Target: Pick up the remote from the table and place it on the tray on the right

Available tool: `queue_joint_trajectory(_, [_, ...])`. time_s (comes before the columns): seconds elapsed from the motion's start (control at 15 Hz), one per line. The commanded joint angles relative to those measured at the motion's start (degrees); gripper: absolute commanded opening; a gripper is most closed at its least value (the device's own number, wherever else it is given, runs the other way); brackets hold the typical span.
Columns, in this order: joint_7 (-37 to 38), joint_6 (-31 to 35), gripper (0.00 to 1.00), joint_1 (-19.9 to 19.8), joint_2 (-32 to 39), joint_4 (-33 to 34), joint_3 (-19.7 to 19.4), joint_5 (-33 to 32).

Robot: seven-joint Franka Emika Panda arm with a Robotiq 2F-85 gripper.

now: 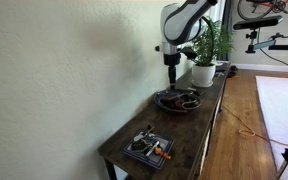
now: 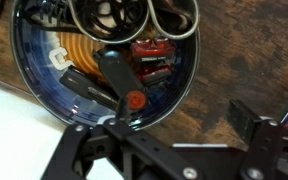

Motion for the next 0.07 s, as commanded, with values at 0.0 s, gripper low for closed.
queue_joint_trajectory(0.0, [0.12,-0.09,1.0,-0.28,0.11,0.12,0.39,-0.2])
